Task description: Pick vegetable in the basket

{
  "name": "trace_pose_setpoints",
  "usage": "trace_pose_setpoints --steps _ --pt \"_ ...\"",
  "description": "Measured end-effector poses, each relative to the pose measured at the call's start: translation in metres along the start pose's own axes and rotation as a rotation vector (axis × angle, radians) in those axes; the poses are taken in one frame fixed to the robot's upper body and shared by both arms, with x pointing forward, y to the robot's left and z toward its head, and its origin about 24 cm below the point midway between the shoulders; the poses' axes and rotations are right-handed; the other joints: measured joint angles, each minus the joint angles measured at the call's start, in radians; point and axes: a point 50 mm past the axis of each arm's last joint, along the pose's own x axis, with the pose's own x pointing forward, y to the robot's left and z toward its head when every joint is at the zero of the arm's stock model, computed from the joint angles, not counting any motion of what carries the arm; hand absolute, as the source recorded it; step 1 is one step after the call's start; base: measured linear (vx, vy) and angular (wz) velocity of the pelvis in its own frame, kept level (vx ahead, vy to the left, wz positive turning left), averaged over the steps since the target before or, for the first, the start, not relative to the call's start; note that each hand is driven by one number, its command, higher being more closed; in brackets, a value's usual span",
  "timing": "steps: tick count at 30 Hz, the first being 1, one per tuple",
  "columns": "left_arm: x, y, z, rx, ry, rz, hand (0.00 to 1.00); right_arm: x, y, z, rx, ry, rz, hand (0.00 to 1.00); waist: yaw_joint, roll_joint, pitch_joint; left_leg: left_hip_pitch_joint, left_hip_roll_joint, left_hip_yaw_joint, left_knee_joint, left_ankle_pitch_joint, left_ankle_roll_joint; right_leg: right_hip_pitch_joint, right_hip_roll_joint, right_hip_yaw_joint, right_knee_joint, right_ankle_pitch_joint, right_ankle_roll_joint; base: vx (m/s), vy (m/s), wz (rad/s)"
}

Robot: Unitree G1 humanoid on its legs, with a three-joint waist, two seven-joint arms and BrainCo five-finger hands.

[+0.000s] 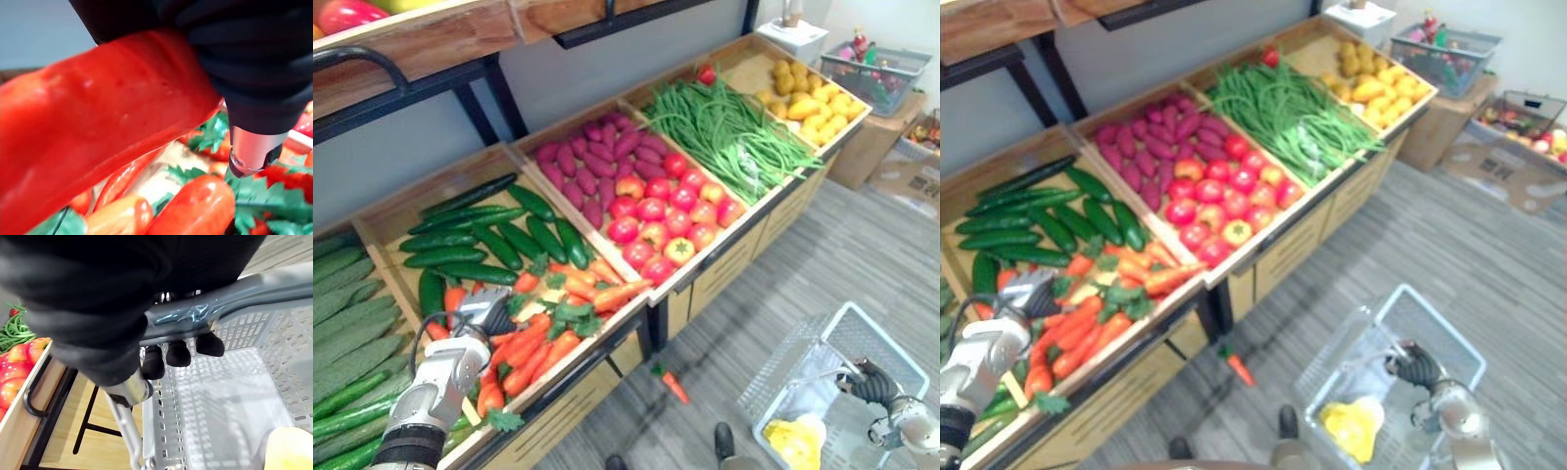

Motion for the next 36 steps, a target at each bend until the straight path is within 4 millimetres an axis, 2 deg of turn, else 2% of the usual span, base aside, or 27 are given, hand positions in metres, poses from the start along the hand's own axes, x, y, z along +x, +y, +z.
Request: trace_pose_setpoints --steps 3,5,9,13,15,16,18,21,23,24,26,27,29,31,33,36 --pt "0.001 0.017 0.007 0.004 -0.039 0.072 1.00 0.000 0.003 0.000 0.011 0.001 0.003 1.00 0.016 0.005 -0.004 -0.001 0.000 -0.008 0.000 0.003 0.000 0.003 0.000 -0.006 0.000 0.000 0.000 -0.02 -0.021 0.08" --pt "0.001 0.022 0.011 0.009 -0.058 0.094 1.00 -0.001 0.002 -0.002 0.023 0.007 -0.009 1.00 0.016 0.012 -0.008 -0.003 -0.001 -0.022 0.000 0.004 0.001 0.009 -0.002 -0.019 -0.002 0.000 0.000 -0.01 -0.015 0.16" --pt "-0.006 0.042 0.032 0.021 -0.146 0.190 1.00 0.001 0.000 0.000 0.046 0.003 -0.030 1.00 0.023 0.012 -0.015 -0.003 -0.002 -0.029 0.000 0.005 0.001 0.019 -0.004 -0.025 -0.007 0.000 0.000 -0.01 -0.013 0.07" --pt "-0.018 0.054 0.073 -0.051 -0.297 0.288 1.00 0.005 -0.002 0.006 0.049 -0.015 -0.039 1.00 0.024 0.008 -0.027 -0.004 -0.006 -0.033 0.000 0.006 0.002 0.021 -0.008 -0.024 -0.006 0.001 0.001 0.00 -0.001 0.01" --pt "-0.025 0.058 0.103 -0.089 -0.431 0.313 1.00 0.009 -0.004 0.011 0.053 -0.021 -0.047 1.00 0.023 0.006 -0.032 -0.003 -0.008 -0.033 0.000 0.007 0.003 0.021 -0.010 -0.022 -0.004 0.001 0.001 0.00 0.000 0.00" --pt "-0.027 0.058 0.110 -0.098 -0.467 0.312 1.00 0.010 -0.005 0.013 0.054 -0.023 -0.049 1.00 0.022 0.006 -0.033 -0.003 -0.008 -0.032 0.000 0.007 0.003 0.021 -0.010 -0.021 -0.004 0.002 0.001 0.00 0.000 0.00" --pt "-0.036 0.054 0.143 -0.174 -0.609 0.287 1.00 0.016 -0.009 0.020 0.058 -0.038 -0.059 1.00 0.021 0.006 -0.039 0.001 -0.008 -0.026 0.000 0.007 0.004 0.020 -0.010 -0.014 -0.001 0.002 0.002 -0.03 -0.009 -0.06" --pt "-0.043 0.044 0.178 -0.252 -0.762 0.219 1.00 0.022 -0.012 0.028 0.057 -0.056 -0.067 1.00 0.017 0.006 -0.049 0.008 -0.009 -0.020 -0.001 0.007 0.004 0.020 -0.010 -0.005 0.002 0.003 0.002 -0.03 -0.011 -0.08" --pt "-0.051 0.042 0.215 -0.315 -0.929 0.175 1.00 0.029 -0.016 0.041 0.033 -0.092 -0.068 1.00 0.015 0.004 -0.049 0.018 -0.010 -0.001 -0.005 0.007 0.004 0.018 -0.010 0.013 0.005 0.004 0.003 -0.05 -0.012 -0.20" --pt "-0.053 0.043 0.225 -0.324 -0.973 0.172 1.00 0.031 -0.017 0.046 0.021 -0.105 -0.064 1.00 0.015 0.004 -0.049 0.020 -0.010 0.006 -0.006 0.007 0.004 0.016 -0.010 0.020 0.005 0.003 0.003 -0.05 -0.008 -0.27" --pt "-0.057 0.044 0.267 -0.364 -1.139 0.131 1.00 0.039 -0.017 0.063 -0.018 -0.149 -0.042 1.00 0.012 0.003 -0.049 0.037 -0.012 0.031 -0.007 0.006 0.004 0.015 -0.010 0.042 0.010 0.005 0.006 -0.05 -0.006 -0.29" --pt "-0.057 0.043 0.276 -0.376 -1.170 0.118 1.00 0.041 -0.016 0.067 -0.026 -0.158 -0.037 1.00 0.011 0.003 -0.049 0.040 -0.012 0.036 -0.007 0.005 0.004 0.012 -0.010 0.048 0.013 0.004 0.007 -0.05 -0.004 -0.30" --pt "-0.060 0.039 0.305 -0.397 -1.248 0.071 1.00 0.045 -0.015 0.088 -0.046 -0.222 -0.027 1.00 -0.012 0.003 -0.050 0.042 -0.014 0.062 -0.007 0.005 0.004 -0.007 -0.009 0.078 0.023 0.001 0.012 -0.04 -0.006 -0.32" --pt "-0.061 0.029 0.324 -0.391 -1.283 0.006 1.00 0.043 -0.013 0.101 -0.064 -0.277 -0.017 1.00 -0.022 0.002 -0.050 0.047 -0.014 0.085 -0.007 0.002 0.004 -0.018 -0.008 0.097 0.030 0.003 0.015 -0.02 -0.009 -0.33" --pt "-0.062 0.013 0.341 -0.382 -1.296 -0.080 1.00 0.041 -0.010 0.114 -0.065 -0.332 0.002 1.00 -0.046 0.000 -0.051 0.060 -0.013 0.103 -0.007 -0.002 0.003 -0.020 -0.006 0.117 0.033 0.003 0.015 0.00 -0.012 -0.27" --pt "-0.061 -0.001 0.354 -0.371 -1.278 -0.158 1.00 0.039 -0.007 0.121 -0.034 -0.363 0.033 1.00 -0.060 -0.007 -0.056 0.068 -0.013 0.118 -0.007 -0.008 0.001 -0.022 -0.005 0.134 0.035 0.001 0.013 0.00 -0.009 -0.19"
